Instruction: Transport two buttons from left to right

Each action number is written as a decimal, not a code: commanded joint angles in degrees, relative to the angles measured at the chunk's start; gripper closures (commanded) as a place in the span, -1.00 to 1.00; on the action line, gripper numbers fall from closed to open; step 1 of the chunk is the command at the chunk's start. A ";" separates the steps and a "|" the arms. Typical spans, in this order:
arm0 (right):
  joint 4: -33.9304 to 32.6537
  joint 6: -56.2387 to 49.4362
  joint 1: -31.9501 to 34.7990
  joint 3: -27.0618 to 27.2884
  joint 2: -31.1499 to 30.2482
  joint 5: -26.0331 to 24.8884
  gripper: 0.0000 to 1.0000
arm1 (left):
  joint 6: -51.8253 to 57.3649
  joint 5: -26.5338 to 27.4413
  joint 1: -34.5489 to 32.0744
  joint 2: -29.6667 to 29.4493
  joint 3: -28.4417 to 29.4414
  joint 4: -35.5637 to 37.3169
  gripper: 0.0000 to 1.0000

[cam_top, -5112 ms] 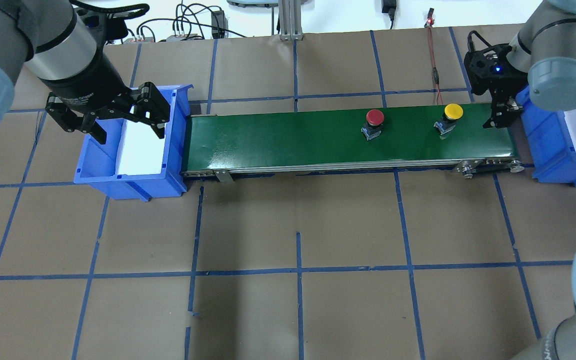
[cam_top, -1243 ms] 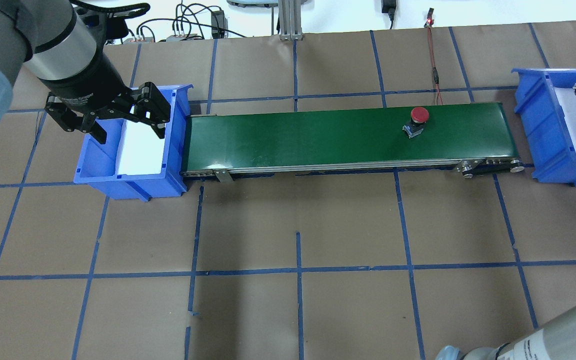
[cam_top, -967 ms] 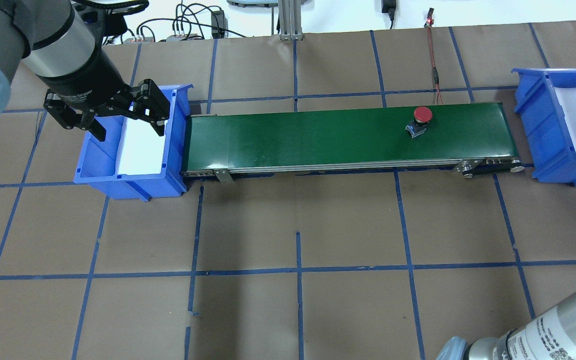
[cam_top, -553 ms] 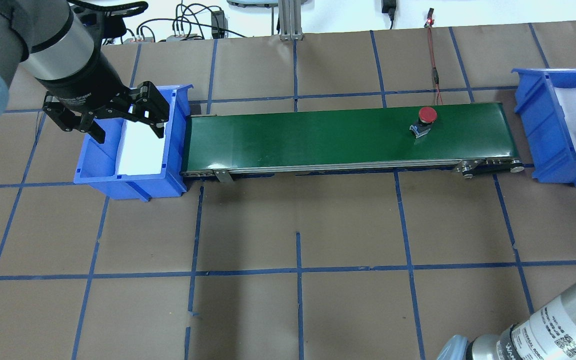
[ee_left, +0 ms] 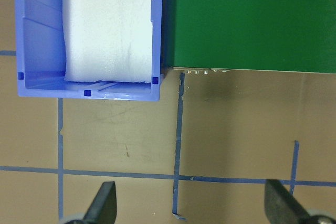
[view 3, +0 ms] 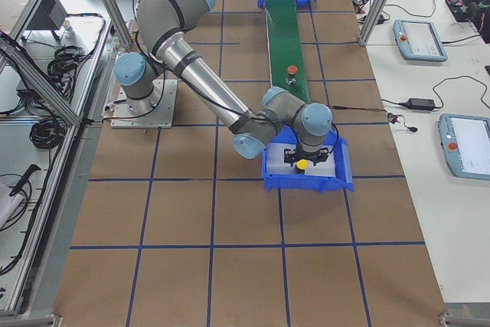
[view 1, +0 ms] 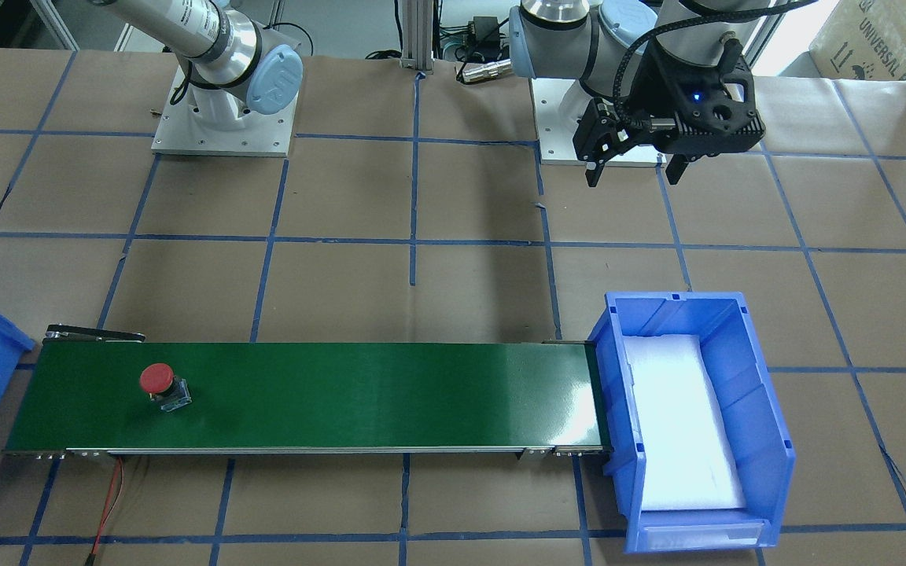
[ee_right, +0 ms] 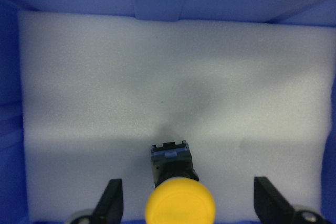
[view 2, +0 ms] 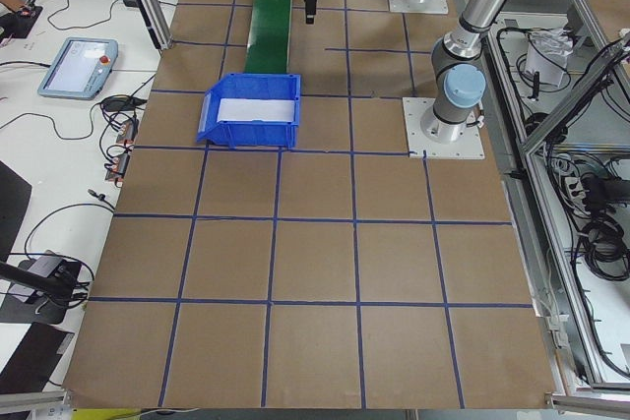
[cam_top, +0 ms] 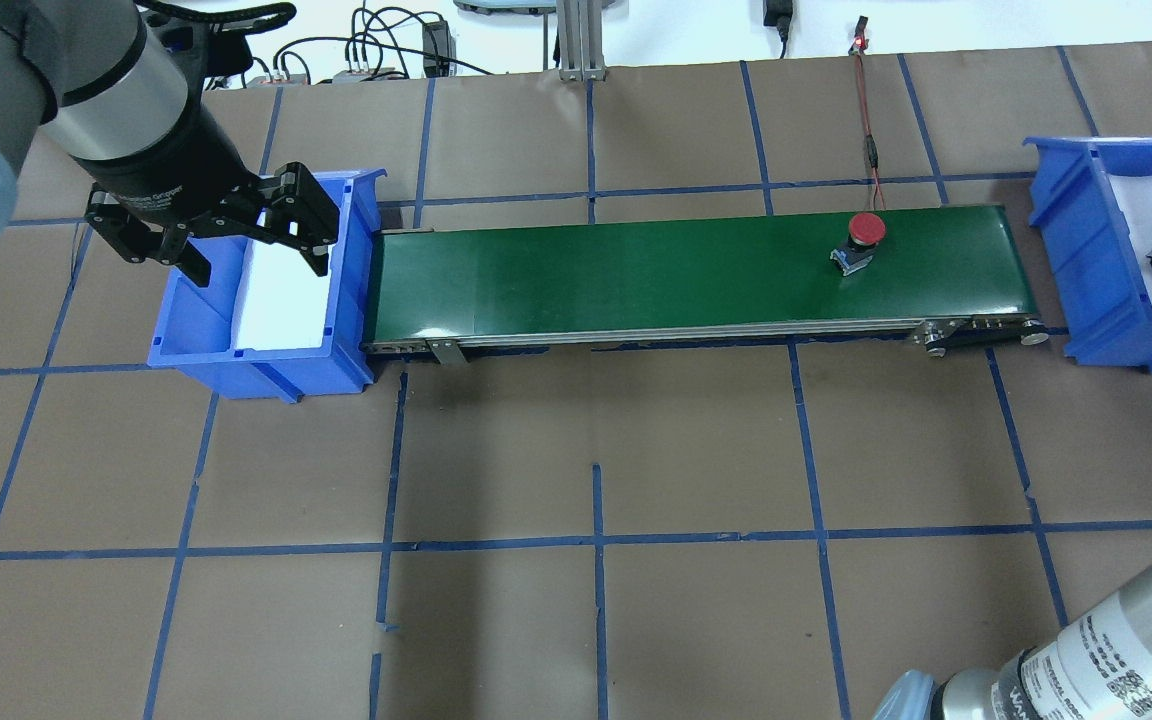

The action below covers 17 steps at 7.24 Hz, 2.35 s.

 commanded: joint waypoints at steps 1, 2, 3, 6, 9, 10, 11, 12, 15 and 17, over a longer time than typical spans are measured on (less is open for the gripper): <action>2.55 3.49 4.68 0.23 -5.46 -0.23 -1.00 | 0.00 0.00 0.00 -0.07 0.00 -0.04 -0.98; 3.61 5.60 9.59 0.41 -7.49 -1.28 -1.00 | 0.00 0.00 0.00 -0.07 0.00 -0.04 -0.98; 3.88 11.02 14.34 1.45 -8.73 -2.86 -0.99 | 0.00 0.00 0.00 -0.07 0.00 -0.04 -0.98; 1.60 13.81 21.33 9.45 -8.48 -2.26 -0.93 | 0.00 0.00 0.00 0.02 0.00 -0.04 -0.98; 0.46 15.03 22.21 10.60 -8.74 -1.91 -0.99 | 0.00 0.00 0.00 0.02 0.00 -0.04 -0.98; 0.02 15.38 22.21 11.39 -9.00 -2.08 -0.99 | 0.00 0.00 0.00 0.02 -0.09 -0.04 -0.99; -1.64 15.99 22.21 11.74 -8.83 -2.26 -0.99 | 0.00 0.00 0.00 -0.07 0.00 -0.04 -0.98; -1.65 15.91 22.21 11.92 -8.92 -2.61 -0.99 | 0.00 0.00 0.00 -0.07 0.00 -0.04 -0.98; -1.74 15.91 22.21 11.92 -8.92 -2.70 -0.99 | 0.00 0.00 0.00 0.02 -0.09 -0.04 -0.99; -1.74 15.91 22.21 11.92 -8.92 -2.70 -0.99 | 0.00 0.00 0.00 0.02 -0.09 0.05 -0.98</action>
